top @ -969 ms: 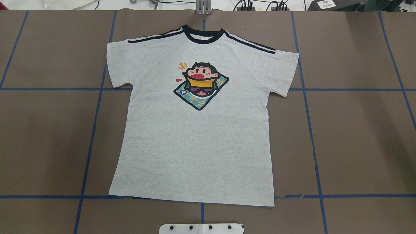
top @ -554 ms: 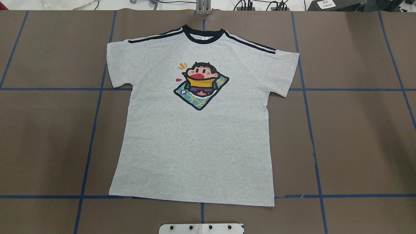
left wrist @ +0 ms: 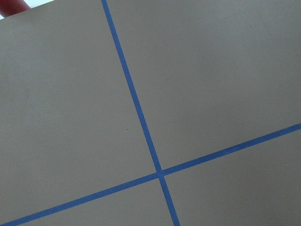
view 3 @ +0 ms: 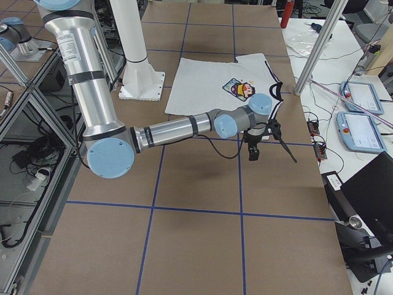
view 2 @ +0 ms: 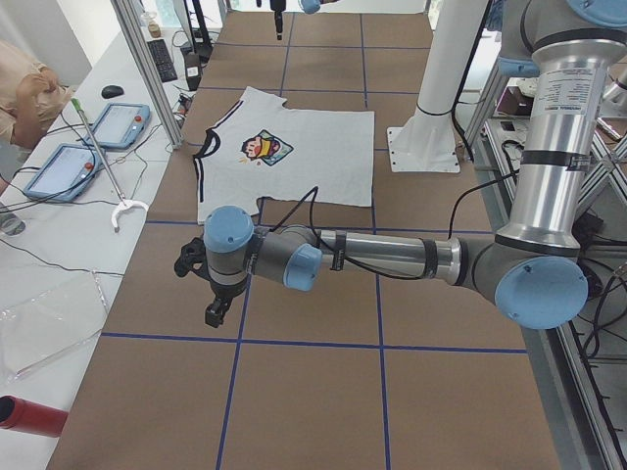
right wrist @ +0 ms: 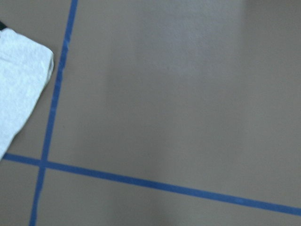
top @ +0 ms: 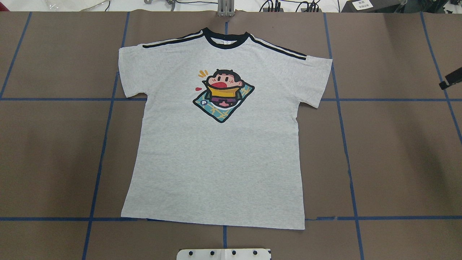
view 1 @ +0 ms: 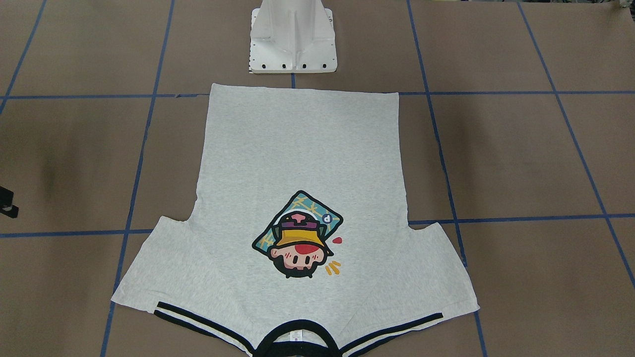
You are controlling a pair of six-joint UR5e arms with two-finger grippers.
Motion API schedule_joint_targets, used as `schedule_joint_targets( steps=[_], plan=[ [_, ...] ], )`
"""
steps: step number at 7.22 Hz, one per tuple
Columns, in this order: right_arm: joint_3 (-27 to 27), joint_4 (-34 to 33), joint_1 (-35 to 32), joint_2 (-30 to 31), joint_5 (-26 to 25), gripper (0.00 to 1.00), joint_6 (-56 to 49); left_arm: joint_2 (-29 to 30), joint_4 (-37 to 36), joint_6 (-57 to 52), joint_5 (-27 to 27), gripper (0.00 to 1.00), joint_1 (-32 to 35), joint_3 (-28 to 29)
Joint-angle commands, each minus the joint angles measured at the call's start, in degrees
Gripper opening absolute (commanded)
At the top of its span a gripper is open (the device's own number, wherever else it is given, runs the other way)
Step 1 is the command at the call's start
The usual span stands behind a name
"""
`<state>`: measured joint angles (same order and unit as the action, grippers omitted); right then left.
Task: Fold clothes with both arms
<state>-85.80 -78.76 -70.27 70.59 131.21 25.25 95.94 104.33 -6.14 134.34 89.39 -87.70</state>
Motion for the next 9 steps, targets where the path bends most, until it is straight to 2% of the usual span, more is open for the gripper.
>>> schedule_joint_targets(
  steps=[1,2,3,4,6,9],
  plan=[
    [15.58,16.50,3.63,-10.79,-1.92,1.00,18.15,-0.05,0.08,0.08,0.04,1.00,-0.09,-0.02],
    [22.54,26.53,5.39,-14.13,-4.10,1.00,29.74,-0.05,0.17,-0.09,0.04,1.00,-0.09,0.16],
    [26.00,29.42,8.27,-16.86,-10.13,1.00,38.64,-0.05,0.34,-0.01,0.04,1.00,-0.09,-0.19],
    [28.12,29.54,10.74,-18.54,-14.71,1.00,41.95,-0.05,1.65,-0.01,0.04,1.00,-0.09,-0.02],
    [31.03,31.80,12.16,-18.38,-15.02,0.99,42.07,0.03,1.92,0.08,-0.04,1.00,-0.09,-0.19],
    [31.66,31.73,13.05,-18.12,-15.11,0.86,41.98,-0.05,1.93,-0.01,-0.04,1.00,-0.09,-0.45]
  ],
)
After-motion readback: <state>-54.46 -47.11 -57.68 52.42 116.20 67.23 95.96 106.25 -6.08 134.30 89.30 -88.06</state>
